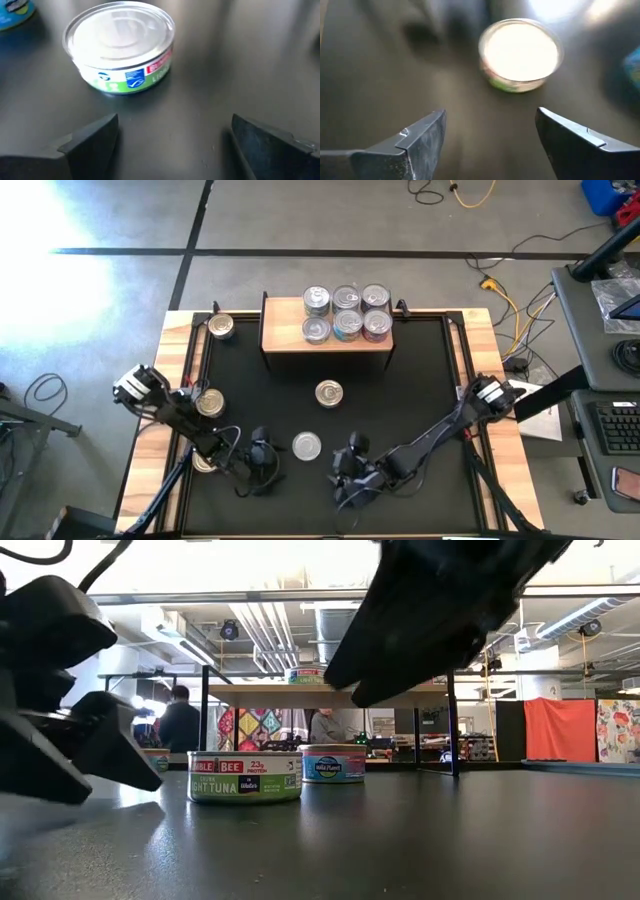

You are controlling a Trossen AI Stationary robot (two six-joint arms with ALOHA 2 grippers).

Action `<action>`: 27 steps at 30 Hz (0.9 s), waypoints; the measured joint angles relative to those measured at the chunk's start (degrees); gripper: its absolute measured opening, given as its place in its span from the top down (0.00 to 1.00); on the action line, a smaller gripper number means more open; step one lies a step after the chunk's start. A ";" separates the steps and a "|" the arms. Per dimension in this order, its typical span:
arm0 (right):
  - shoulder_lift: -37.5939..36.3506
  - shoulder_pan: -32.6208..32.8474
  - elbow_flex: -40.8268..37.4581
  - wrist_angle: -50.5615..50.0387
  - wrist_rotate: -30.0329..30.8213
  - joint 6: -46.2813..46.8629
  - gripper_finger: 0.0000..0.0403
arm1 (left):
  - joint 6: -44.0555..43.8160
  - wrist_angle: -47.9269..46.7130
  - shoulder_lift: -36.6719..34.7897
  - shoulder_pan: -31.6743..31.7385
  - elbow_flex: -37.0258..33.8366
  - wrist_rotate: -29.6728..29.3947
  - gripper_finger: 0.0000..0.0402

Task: Stack canned seafood by type on shelf
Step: Stack the green white tuna can on top of the other green white tuna can on the shelf

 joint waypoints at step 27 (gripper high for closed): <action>7.87 -7.51 -0.04 4.86 1.34 -17.61 0.19 | 12.35 -12.34 -1.74 13.74 5.73 7.49 0.06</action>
